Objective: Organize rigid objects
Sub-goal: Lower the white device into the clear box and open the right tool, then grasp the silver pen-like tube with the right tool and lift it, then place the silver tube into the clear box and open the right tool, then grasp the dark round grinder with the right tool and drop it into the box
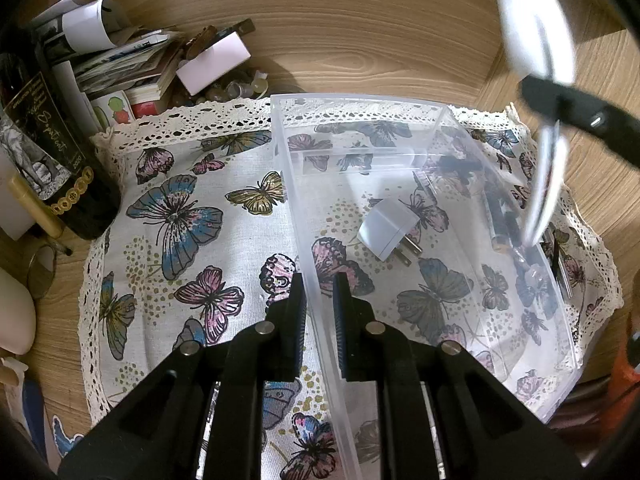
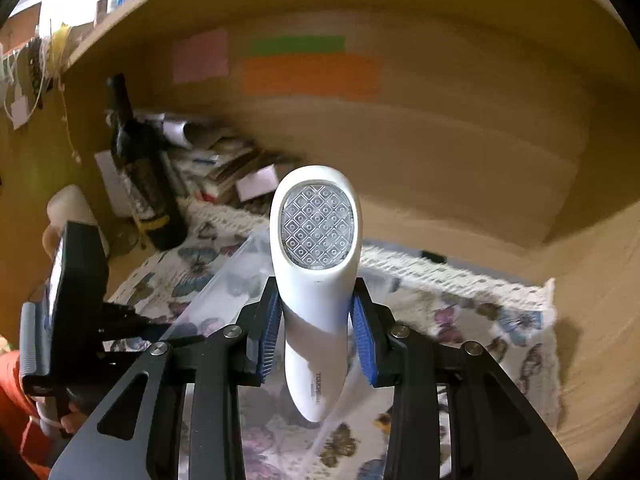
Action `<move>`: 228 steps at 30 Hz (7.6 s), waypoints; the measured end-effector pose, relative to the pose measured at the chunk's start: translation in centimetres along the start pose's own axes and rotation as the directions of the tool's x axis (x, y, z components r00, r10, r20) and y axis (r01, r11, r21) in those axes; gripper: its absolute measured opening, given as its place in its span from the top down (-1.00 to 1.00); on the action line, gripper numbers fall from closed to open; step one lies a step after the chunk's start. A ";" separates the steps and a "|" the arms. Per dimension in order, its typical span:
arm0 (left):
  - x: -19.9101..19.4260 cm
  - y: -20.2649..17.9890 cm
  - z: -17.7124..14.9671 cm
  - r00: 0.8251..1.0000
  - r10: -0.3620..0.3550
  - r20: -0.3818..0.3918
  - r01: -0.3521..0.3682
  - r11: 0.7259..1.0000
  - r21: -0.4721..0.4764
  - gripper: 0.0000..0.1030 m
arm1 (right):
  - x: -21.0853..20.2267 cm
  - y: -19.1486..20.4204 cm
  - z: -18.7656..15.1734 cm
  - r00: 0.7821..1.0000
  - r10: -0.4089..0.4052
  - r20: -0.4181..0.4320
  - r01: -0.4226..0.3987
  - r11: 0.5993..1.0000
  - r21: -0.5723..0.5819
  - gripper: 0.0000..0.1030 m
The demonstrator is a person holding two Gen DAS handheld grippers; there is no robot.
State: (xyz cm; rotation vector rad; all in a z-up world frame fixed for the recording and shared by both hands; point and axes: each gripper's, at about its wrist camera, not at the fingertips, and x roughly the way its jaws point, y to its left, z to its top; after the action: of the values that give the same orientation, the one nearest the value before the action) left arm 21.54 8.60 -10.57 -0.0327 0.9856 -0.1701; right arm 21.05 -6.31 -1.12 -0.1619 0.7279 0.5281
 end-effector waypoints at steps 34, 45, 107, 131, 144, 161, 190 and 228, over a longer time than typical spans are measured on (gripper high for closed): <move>-0.2 -0.5 0.0 1.000 -0.002 0.009 0.002 1.000 0.010 0.74 | 8.2 0.2 -2.0 0.962 -0.083 -0.262 0.063 0.995 -0.082 0.05; -0.4 -0.5 -0.1 1.000 -0.003 0.013 0.003 1.000 0.012 0.74 | 2.6 -1.6 -0.2 0.989 -0.105 -0.108 0.100 0.994 -0.046 -0.09; -0.5 -0.4 -0.3 1.000 0.002 0.019 -0.002 1.000 0.013 0.74 | -3.4 -11.1 -9.2 0.954 -0.285 -0.090 0.298 0.925 0.235 0.71; -0.5 -0.3 -0.2 1.000 -0.001 0.024 0.001 1.000 0.011 0.74 | -1.2 -0.4 -1.8 0.999 -0.024 0.047 0.023 1.000 0.009 0.71; -0.8 -0.4 -0.5 0.999 -0.004 0.036 0.003 1.000 0.013 0.74 | 4.0 3.1 -4.0 0.983 0.048 -0.179 -0.066 0.993 -0.095 0.70; -0.9 -0.5 -0.6 0.999 -0.003 0.039 0.003 1.000 0.012 0.74 | 5.0 3.1 -4.1 0.965 0.041 -0.261 -0.071 0.991 -0.109 0.69; -1.0 -0.6 -0.7 0.999 0.010 0.037 -0.010 1.000 0.015 0.74 | -0.4 -9.7 -10.7 0.957 -0.180 -0.228 0.229 0.950 0.213 0.00; -0.9 -0.7 -0.6 0.999 0.008 0.039 -0.009 1.000 0.014 0.74 | -3.4 -6.1 -3.9 0.995 -0.103 -0.009 0.103 0.984 0.145 0.49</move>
State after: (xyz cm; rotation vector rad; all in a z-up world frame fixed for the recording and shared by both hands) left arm 20.44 8.12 -10.05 -0.0184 0.9458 -0.1681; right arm 19.75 -14.19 -1.92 -0.0635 0.7523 0.3751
